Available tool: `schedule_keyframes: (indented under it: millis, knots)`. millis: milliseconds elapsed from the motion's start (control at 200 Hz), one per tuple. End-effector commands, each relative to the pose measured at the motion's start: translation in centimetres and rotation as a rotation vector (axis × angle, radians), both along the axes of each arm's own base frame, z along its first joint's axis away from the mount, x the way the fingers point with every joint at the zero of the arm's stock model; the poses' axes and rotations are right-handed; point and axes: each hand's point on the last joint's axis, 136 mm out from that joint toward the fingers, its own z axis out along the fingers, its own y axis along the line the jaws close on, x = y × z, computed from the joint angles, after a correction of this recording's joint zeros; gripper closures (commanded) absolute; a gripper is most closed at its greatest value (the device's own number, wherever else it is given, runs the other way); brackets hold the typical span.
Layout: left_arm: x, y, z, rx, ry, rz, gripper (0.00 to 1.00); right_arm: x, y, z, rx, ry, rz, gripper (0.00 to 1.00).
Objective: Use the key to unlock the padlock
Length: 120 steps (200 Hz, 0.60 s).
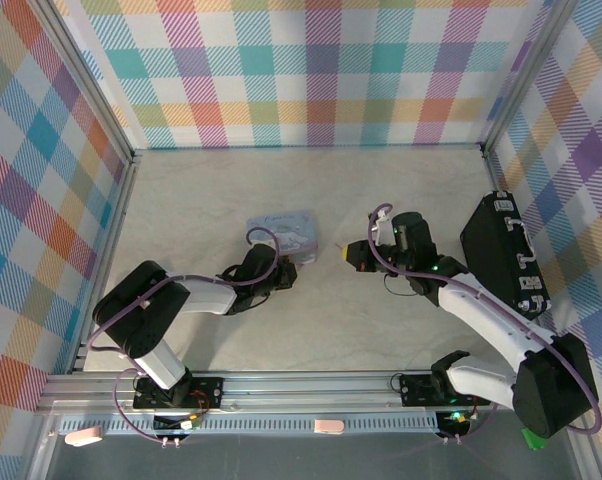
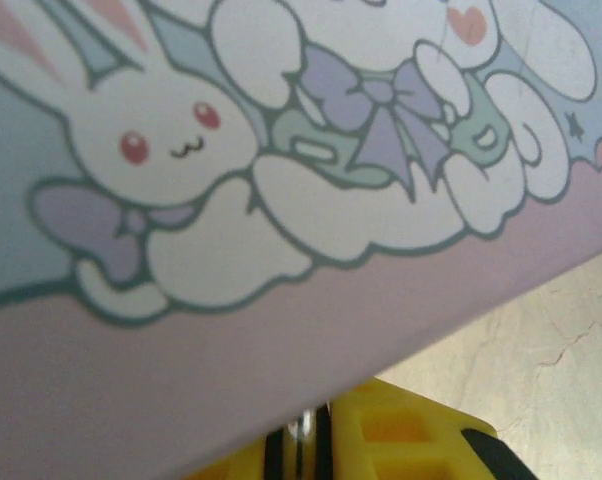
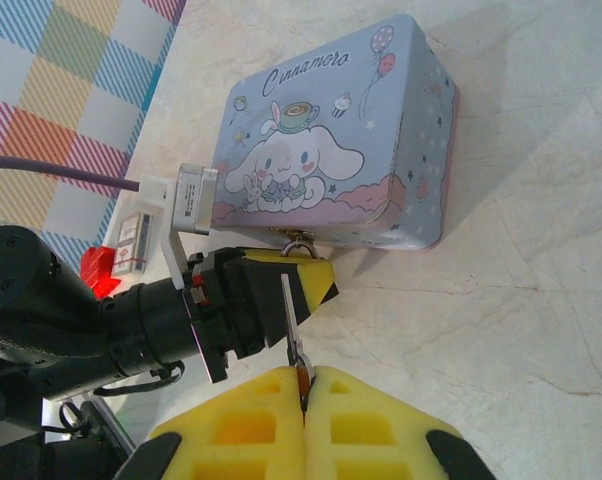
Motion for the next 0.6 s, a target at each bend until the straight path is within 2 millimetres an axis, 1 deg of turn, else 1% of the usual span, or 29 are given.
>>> schedule_keyframes:
  millis: [0, 195, 365, 420, 505, 595]
  knots:
    - [0.4, -0.8, 1.9, -0.049, 0.03, 0.013, 0.87, -0.4, 0.5, -1.1, 0.052, 0.076, -0.013, 1.0]
    - [0.5, -1.4, 2.3, -0.108, 0.117, 0.062, 0.88, -0.7, 0.6, -3.5, 0.116, 0.186, -0.07, 1.0]
    - [0.8, -2.4, 2.7, -0.202, 0.194, 0.109, 0.94, -1.2, 0.9, -5.4, 0.204, 0.288, -0.109, 1.0]
    - [1.0, -2.8, 3.0, -0.237, 0.199, 0.111, 0.96, -1.3, 1.1, -6.1, 0.23, 0.321, -0.118, 1.0]
    - [1.4, -3.2, 3.9, -0.274, 0.185, 0.109, 0.96, -1.5, 1.3, -6.9, 0.265, 0.368, -0.127, 1.0]
    - [1.8, -3.5, 4.3, -0.282, 0.199, 0.101, 0.96, -1.6, 1.5, -8.1, 0.278, 0.427, -0.145, 1.0]
